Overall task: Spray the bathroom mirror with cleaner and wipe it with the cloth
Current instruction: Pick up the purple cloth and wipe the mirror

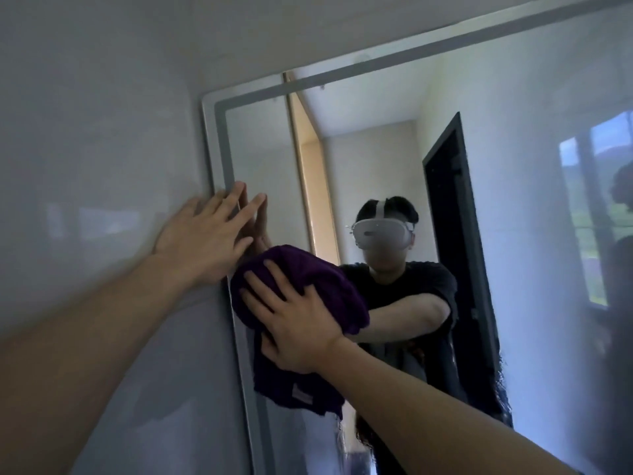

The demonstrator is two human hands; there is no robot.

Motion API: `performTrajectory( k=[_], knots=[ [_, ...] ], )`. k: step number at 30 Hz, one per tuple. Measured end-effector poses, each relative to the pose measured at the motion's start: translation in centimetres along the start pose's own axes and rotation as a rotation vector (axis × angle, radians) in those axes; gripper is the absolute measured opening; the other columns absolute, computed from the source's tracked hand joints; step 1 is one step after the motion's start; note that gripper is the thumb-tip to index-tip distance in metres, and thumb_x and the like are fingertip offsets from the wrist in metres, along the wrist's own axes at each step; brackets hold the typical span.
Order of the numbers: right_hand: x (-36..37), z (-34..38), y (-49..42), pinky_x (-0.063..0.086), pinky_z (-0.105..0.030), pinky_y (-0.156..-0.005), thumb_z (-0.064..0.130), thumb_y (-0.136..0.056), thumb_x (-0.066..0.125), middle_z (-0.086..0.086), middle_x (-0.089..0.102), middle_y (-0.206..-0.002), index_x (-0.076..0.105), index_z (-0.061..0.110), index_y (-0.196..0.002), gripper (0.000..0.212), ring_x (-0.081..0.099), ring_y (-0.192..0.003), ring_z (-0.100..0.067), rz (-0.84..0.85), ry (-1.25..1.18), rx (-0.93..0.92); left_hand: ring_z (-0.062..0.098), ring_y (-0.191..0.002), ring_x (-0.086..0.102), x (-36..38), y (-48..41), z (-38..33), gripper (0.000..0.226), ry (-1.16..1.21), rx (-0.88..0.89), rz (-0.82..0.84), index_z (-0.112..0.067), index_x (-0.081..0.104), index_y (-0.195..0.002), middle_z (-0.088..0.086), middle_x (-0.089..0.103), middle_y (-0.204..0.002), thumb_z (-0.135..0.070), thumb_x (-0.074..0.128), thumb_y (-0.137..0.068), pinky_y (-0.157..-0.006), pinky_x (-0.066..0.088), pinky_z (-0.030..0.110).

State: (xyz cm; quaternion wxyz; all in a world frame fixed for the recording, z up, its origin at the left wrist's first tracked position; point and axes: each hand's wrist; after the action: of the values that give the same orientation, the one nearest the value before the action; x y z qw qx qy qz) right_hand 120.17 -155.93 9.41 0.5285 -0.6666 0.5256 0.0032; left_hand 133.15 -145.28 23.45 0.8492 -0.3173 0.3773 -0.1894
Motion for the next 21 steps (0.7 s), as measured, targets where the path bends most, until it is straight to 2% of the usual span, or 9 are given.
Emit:
performTrajectory(
  k=[5, 11, 13, 16, 18, 21],
  knots=[
    [-2.6, -4.2, 3.2, 0.036, -0.060, -0.104, 0.048, -0.094, 0.042, -0.002, 0.006, -0.171, 0.019, 0.022, -0.160, 0.075, -0.006, -0.156, -0.032, -0.011, 0.040, 0.079, 0.024, -0.162, 0.003, 0.7, -0.1, 0.2, 0.090, -0.086, -0.001, 0.011, -0.034, -0.045, -0.143, 0.005, -0.024, -0.171, -0.056, 0.032, -0.104, -0.128, 0.016, 0.046],
    [-6.8, -10.2, 7.9, 0.033, -0.063, -0.108, 0.050, -0.091, 0.043, 0.000, 0.011, -0.171, 0.025, 0.025, -0.159, 0.075, 0.001, -0.157, -0.032, -0.037, 0.159, 0.234, 0.026, -0.161, 0.009, 0.7, 0.0, 0.4, 0.095, -0.091, -0.020, 0.004, -0.033, -0.032, -0.155, 0.004, -0.018, -0.173, -0.059, 0.041, -0.100, -0.126, 0.019, 0.046],
    [-7.9, -12.4, 9.5, 0.035, -0.065, -0.106, 0.050, -0.089, 0.044, 0.000, 0.015, -0.170, 0.028, 0.025, -0.158, 0.075, 0.007, -0.157, -0.034, -0.053, 0.200, 0.285, 0.029, -0.161, 0.009, 0.4, 0.0, -0.2, 0.097, 0.001, -0.050, -0.006, -0.033, -0.018, -0.162, 0.005, -0.013, -0.174, -0.060, 0.049, -0.097, -0.126, 0.019, 0.049],
    [-9.1, -14.7, 11.4, 0.033, -0.066, -0.108, 0.050, -0.087, 0.045, -0.001, 0.018, -0.170, 0.031, 0.025, -0.157, 0.076, 0.010, -0.156, -0.035, -0.056, 0.237, 0.336, 0.036, -0.160, 0.003, -0.4, 0.0, -3.1, 0.099, 0.314, -0.115, -0.121, -0.032, 0.004, -0.165, 0.010, -0.007, -0.174, -0.053, 0.066, -0.091, -0.127, 0.016, 0.057],
    [-9.6, -15.6, 12.2, 0.033, -0.066, -0.109, 0.049, -0.087, 0.045, -0.001, 0.018, -0.170, 0.030, 0.025, -0.158, 0.076, 0.009, -0.156, -0.035, -0.064, 0.244, 0.357, 0.038, -0.160, -0.006, -1.3, -0.3, -6.8, 0.102, 0.415, -0.072, -0.142, -0.038, -0.001, -0.163, 0.007, -0.014, -0.173, -0.056, 0.067, -0.089, -0.127, 0.013, 0.061],
    [-10.2, -16.3, 13.2, 0.035, -0.065, -0.107, 0.048, -0.087, 0.046, 0.000, 0.017, -0.170, 0.030, 0.025, -0.157, 0.076, 0.009, -0.156, -0.034, -0.071, 0.240, 0.377, 0.041, -0.158, -0.016, -3.0, -1.5, -13.2, 0.100, 0.496, 0.033, -0.168, -0.052, -0.013, -0.158, -0.002, -0.028, -0.170, -0.069, 0.058, -0.089, -0.124, 0.010, 0.068]
  ],
)
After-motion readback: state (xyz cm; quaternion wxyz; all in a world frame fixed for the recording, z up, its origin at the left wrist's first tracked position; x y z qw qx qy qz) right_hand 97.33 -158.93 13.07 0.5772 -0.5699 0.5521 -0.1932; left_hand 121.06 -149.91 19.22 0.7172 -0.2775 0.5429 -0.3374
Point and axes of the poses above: each hand's wrist, its own y-axis away from the middle knuckle, its own x-axis out of the palm, z = x × y
